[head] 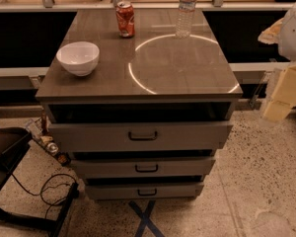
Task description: Move water bottle near white bowl
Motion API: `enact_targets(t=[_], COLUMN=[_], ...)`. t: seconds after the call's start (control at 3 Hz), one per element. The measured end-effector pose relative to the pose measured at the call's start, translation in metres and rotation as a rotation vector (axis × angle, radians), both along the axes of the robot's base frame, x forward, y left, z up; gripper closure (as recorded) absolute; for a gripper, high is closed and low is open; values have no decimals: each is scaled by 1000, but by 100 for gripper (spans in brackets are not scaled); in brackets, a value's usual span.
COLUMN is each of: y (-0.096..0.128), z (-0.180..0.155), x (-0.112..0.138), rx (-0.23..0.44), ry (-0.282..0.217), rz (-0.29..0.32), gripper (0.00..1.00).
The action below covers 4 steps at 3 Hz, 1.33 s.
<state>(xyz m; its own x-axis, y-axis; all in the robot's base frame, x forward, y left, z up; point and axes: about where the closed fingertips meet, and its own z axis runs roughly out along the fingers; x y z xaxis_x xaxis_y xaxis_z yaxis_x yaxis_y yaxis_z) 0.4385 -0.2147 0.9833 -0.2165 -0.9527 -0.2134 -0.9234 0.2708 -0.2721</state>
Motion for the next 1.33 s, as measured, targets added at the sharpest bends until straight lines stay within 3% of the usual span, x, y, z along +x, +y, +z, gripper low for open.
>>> enact_targets(t=[0.67, 1.0, 1.33], y=[-2, -8, -28], z=[1, 5, 14], x=[9, 39, 91], rx=[22, 93, 247], ry=[-30, -111, -248], rz=[-18, -65, -146], gripper=[0, 0, 0])
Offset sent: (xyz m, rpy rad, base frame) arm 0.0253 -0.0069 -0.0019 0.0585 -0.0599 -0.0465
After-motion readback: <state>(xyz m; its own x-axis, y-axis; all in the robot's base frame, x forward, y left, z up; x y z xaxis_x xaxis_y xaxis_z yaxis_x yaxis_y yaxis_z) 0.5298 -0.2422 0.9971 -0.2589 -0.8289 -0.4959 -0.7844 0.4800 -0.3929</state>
